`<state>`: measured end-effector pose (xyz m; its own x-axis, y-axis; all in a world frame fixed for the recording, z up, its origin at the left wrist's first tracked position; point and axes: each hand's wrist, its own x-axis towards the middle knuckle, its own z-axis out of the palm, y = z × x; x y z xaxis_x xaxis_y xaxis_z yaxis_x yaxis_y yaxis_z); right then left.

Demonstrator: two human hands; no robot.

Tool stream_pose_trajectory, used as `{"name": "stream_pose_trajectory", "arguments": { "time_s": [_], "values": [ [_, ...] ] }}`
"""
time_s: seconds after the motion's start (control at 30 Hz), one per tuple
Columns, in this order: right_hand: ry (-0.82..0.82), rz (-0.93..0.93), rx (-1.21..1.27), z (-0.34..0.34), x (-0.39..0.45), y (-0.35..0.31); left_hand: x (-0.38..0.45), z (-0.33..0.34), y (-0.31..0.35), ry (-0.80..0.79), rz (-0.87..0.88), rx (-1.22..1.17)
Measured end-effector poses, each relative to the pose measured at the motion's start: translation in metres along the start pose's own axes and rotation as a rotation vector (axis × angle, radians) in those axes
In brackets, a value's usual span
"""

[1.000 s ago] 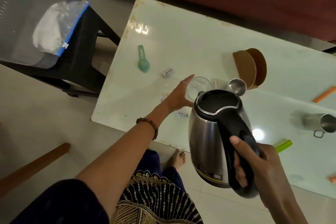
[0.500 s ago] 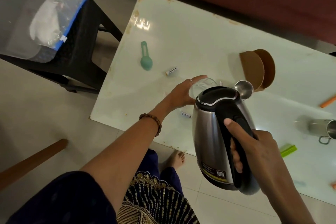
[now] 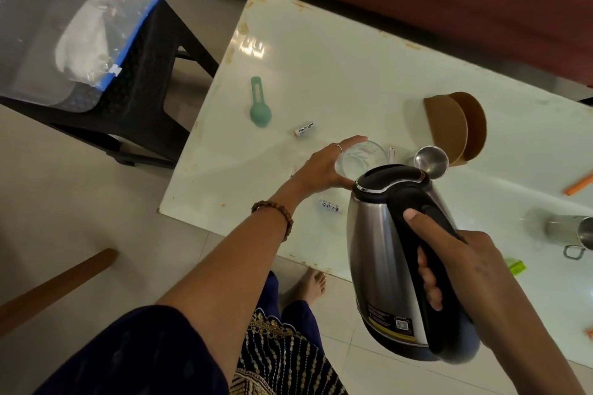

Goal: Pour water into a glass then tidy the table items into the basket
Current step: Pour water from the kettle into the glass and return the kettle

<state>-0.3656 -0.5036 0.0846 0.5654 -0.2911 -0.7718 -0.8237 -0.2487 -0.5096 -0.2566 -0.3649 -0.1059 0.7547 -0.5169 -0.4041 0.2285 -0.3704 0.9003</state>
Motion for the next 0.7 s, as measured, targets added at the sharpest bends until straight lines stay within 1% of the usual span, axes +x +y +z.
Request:
{"name": "stream_pose_trajectory", "arguments": {
  "time_s": [0.23,0.47,0.7],
  "values": [
    [0.012,0.02,-0.006,-0.001,-0.004,-0.001,0.0,0.0,0.002,-0.021,-0.033,-0.027],
    [0.004,0.024,-0.014,-0.005,-0.01,0.0,0.001,0.003,0.003,-0.004,-0.08,-0.032],
    [-0.003,0.018,-0.012,-0.01,-0.019,-0.004,0.001,0.003,0.008,0.004,-0.14,0.04]
  ]
}}
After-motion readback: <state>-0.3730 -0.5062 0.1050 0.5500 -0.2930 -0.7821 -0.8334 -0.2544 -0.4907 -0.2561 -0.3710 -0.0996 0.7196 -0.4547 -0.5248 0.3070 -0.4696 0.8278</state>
